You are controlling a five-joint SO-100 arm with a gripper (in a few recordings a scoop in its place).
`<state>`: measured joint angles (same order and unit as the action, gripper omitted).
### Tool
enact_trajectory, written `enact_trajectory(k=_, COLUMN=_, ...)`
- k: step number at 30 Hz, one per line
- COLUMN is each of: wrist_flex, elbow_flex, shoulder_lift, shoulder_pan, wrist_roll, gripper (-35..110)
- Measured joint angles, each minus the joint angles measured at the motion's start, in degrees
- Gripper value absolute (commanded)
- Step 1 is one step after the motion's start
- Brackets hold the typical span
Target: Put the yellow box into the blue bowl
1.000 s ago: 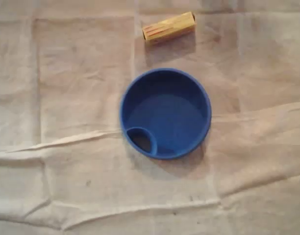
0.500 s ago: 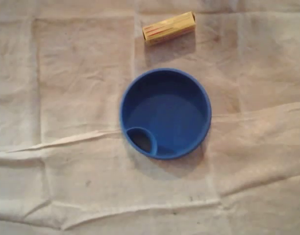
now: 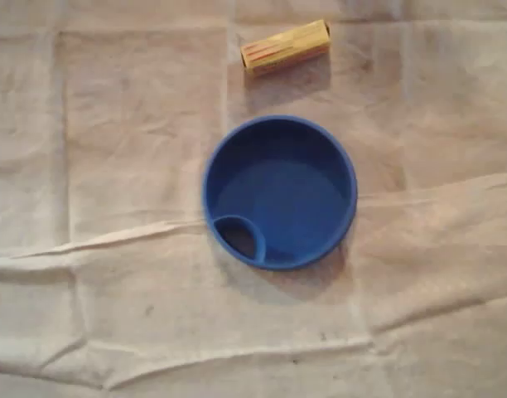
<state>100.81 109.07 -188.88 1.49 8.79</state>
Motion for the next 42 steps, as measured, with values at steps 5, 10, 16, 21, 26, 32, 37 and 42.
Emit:
enact_trajectory(k=5, wrist_flex=0.0, elbow_flex=0.0, shoulder_lift=0.0, shoulder_pan=0.0, wrist_roll=0.0, gripper=-1)
enact_trajectory(k=10, wrist_flex=0.0, elbow_flex=-0.1, shoulder_lift=2.5, shoulder_pan=-0.1, wrist_roll=0.0, gripper=-1)
enact_trajectory(k=16, wrist_flex=0.0, elbow_flex=0.0, shoulder_lift=16.3, shoulder_pan=0.2, wrist_roll=0.0, gripper=-1)
enact_trajectory(k=21, wrist_flex=0.0, elbow_flex=0.0, shoulder_lift=29.2, shoulder_pan=0.2, wrist_roll=0.0, gripper=-1)
enact_trajectory(k=26, wrist_flex=0.0, elbow_flex=0.1, shoulder_lift=40.1, shoulder_pan=0.2, wrist_roll=0.0, gripper=-1)
enact_trajectory(k=32, wrist_flex=-0.1, elbow_flex=0.1, shoulder_lift=48.9, shoulder_pan=0.2, wrist_roll=0.0, gripper=-1)
enact_trajectory(k=37, wrist_flex=-0.1, elbow_flex=0.1, shoulder_lift=54.1, shoulder_pan=0.3, wrist_roll=0.0, gripper=-1)
enact_trajectory(k=42, wrist_flex=-0.1, elbow_flex=0.1, shoulder_lift=59.6, shoulder_pan=0.3, wrist_roll=0.0, gripper=-1)
